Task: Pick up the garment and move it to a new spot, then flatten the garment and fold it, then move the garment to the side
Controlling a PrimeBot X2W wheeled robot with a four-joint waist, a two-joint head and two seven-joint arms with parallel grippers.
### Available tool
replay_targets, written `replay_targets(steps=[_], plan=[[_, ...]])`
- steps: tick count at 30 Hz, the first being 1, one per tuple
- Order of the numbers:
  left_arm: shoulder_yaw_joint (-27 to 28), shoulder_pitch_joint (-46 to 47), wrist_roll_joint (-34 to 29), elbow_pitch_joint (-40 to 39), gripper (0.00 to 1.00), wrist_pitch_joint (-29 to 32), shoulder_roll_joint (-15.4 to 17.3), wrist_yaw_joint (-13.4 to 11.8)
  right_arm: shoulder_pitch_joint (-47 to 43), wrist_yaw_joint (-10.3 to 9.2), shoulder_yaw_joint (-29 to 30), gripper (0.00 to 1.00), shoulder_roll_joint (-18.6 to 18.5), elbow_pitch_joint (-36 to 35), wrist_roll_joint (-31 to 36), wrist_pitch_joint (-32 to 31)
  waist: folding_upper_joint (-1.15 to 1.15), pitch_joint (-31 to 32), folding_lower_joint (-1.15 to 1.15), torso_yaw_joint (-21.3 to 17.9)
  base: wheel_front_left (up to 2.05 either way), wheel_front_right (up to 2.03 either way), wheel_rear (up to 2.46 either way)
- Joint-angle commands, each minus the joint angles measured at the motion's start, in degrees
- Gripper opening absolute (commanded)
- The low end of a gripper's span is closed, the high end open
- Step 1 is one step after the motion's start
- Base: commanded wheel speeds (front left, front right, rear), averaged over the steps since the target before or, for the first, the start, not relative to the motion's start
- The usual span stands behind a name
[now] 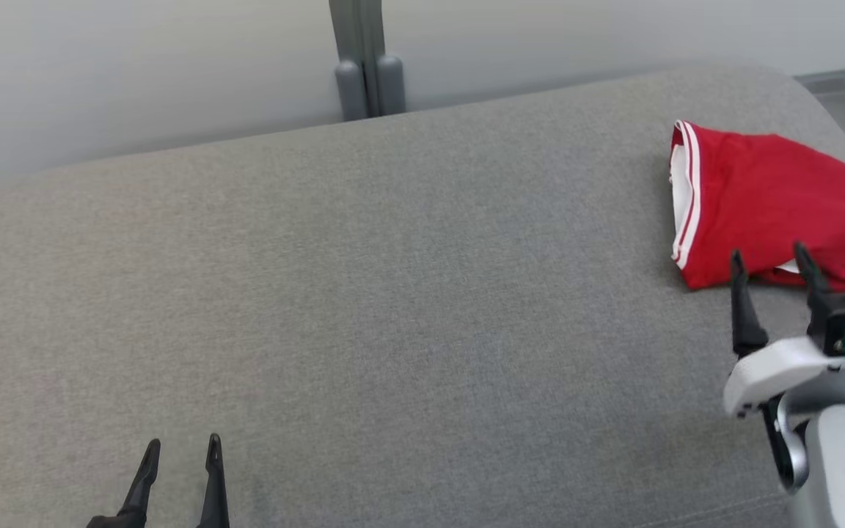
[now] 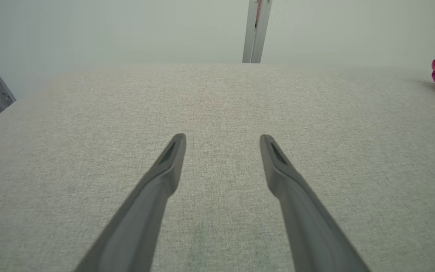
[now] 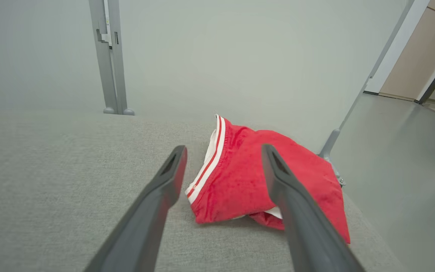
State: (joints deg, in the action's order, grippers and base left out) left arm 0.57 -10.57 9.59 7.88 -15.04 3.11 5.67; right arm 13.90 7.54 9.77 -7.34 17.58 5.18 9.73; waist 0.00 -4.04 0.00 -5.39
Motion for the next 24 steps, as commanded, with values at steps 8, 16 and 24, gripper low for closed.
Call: replay_targets(steps=[8,16,24], plan=[[1.9,0.1,-2.0,1.9,1.00,-0.1,-0.1,-0.3,-11.3,-0.12,-3.2,1.00,3.7,-0.6,-2.1,4.6,0.00,6.1,0.00,7.3,0.00,0.00,0.00],[1.9,0.8,-1.2,3.3,1.00,-0.1,-0.2,0.8,-15.7,-0.12,-4.7,1.00,4.4,0.8,-3.2,5.5,0.00,6.7,0.00,7.6,0.00,0.00,0.00],[2.3,0.2,0.4,5.1,0.00,0.3,-0.3,0.9,-15.6,0.00,-5.9,0.00,4.6,1.8,-4.5,5.1,0.00,6.7,0.00,6.8,0.00,0.00,0.00]])
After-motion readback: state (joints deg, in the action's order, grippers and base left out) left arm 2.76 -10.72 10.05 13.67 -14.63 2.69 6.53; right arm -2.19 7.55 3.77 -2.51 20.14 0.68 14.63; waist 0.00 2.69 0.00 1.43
